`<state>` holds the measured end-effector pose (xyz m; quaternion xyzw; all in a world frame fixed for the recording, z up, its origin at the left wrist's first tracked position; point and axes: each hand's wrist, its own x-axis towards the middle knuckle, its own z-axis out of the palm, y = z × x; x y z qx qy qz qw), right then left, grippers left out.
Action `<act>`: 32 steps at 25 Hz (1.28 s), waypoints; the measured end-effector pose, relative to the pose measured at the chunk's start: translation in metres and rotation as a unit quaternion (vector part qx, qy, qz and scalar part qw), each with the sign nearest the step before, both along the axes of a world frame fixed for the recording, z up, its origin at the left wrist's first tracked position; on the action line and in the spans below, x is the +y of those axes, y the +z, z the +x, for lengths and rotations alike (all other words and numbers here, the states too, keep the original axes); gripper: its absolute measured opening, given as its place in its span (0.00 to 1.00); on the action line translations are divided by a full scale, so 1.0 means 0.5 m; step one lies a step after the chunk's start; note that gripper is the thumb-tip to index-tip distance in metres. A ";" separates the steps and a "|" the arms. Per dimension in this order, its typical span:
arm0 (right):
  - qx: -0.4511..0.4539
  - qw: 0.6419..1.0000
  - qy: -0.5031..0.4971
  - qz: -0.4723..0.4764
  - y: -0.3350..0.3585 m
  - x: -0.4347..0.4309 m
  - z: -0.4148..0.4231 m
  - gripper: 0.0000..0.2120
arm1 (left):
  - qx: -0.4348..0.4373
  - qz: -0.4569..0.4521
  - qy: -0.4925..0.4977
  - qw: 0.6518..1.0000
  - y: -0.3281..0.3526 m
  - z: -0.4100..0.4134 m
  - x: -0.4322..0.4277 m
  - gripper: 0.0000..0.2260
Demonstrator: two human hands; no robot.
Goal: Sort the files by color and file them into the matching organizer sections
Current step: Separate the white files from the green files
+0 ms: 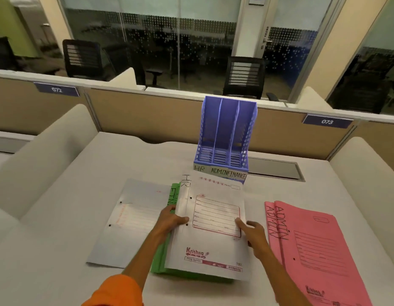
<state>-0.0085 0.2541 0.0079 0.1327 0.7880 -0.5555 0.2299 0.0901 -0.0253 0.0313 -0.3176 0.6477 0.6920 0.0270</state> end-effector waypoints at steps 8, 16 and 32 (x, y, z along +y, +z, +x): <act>-0.042 0.989 0.053 -0.135 -0.016 -0.109 0.017 0.13 | -0.020 0.002 -0.005 1.000 -0.001 0.051 -0.109 0.27; -0.030 0.992 -0.032 -0.119 -0.021 -0.191 0.028 0.08 | -0.037 -0.160 0.120 0.979 -0.002 0.074 -0.212 0.09; -0.017 0.993 -0.050 -0.105 -0.018 -0.214 0.038 0.09 | -0.248 -0.330 0.141 0.900 -0.092 0.151 -0.418 0.32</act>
